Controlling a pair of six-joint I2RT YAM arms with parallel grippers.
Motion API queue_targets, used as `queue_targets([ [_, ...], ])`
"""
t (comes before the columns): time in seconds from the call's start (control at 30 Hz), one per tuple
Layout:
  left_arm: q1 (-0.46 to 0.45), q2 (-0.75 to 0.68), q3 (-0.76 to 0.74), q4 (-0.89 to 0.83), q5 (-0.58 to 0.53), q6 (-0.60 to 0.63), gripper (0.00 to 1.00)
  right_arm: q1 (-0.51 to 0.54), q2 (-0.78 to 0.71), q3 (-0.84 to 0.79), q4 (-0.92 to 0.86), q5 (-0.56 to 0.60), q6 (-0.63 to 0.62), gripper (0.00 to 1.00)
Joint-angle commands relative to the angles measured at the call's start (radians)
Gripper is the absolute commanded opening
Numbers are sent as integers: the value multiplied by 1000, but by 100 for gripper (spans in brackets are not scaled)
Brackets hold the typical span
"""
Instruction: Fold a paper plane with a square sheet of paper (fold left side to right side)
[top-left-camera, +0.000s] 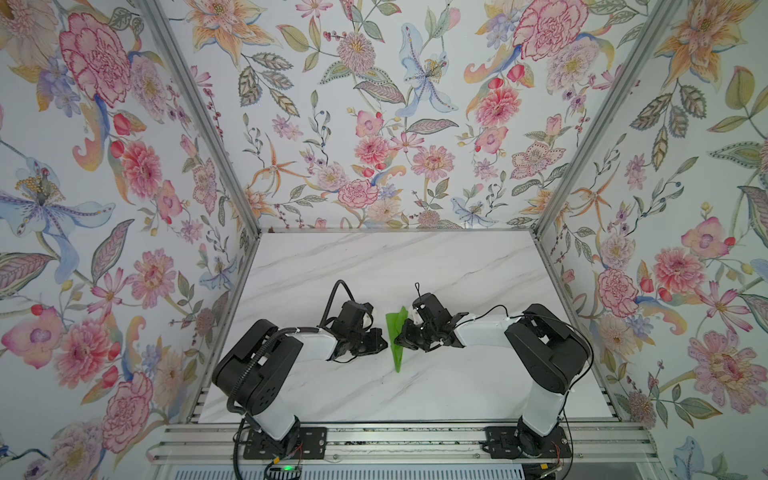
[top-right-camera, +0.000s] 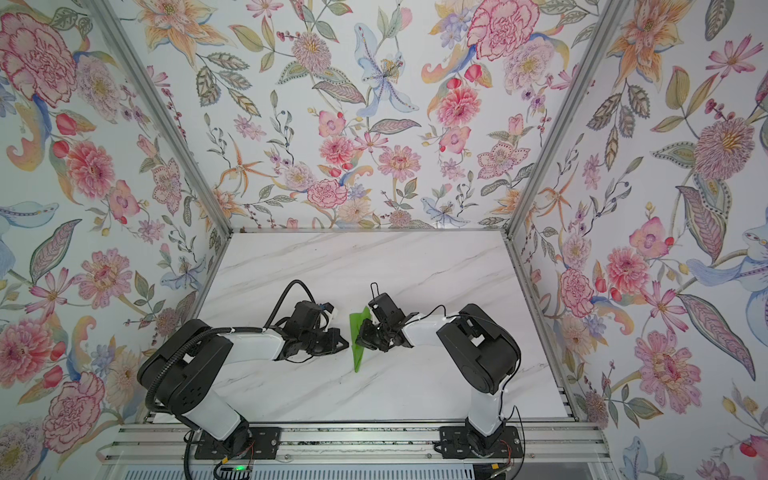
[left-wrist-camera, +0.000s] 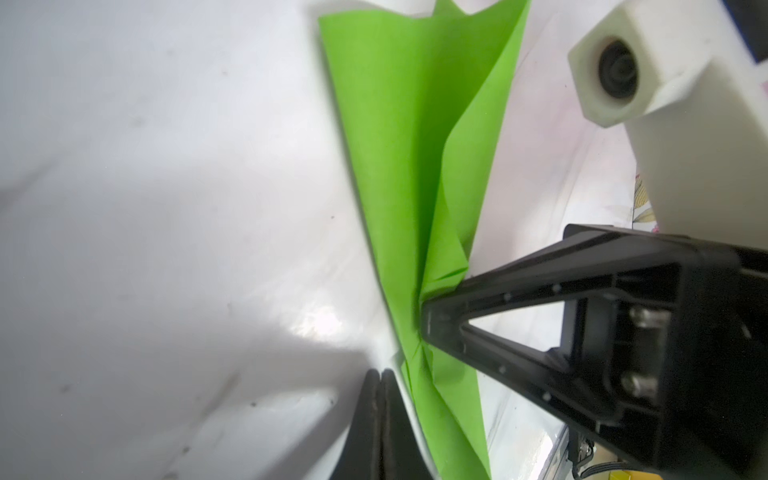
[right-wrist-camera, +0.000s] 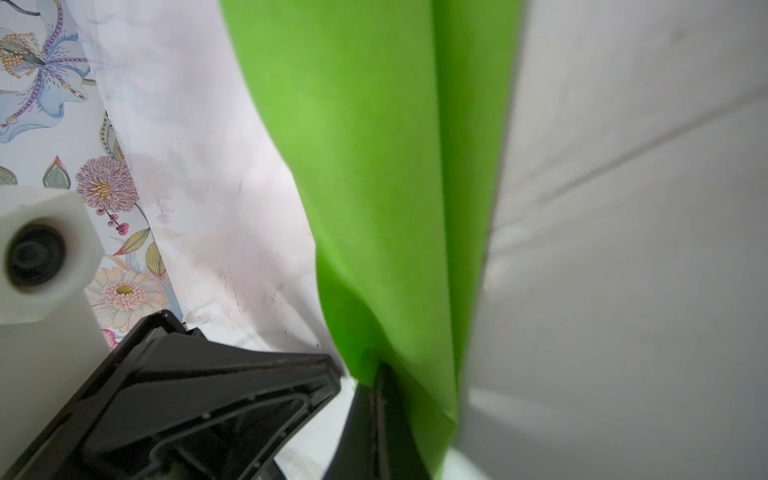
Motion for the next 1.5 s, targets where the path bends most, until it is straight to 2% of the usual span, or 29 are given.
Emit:
queue_targets([
  [0.0, 3, 50, 31, -23, -3, 10, 0, 16, -3, -23, -39, 56, 15, 0],
  [0.53, 1, 89, 48, -53, -8, 36, 0, 20, -8, -36, 58, -19, -12, 0],
  [0.83, 12, 50, 67, -74, -61, 45, 0, 22, 5, -61, 92, -35, 0, 0],
  [1.0, 16, 53, 96, -160, -121, 76, 0, 21, -4, -73, 104, -30, 6, 0],
  [1.47, 16, 83, 89, -153, -92, 79, 0, 22, -38, -97, 195, -34, 32, 0],
])
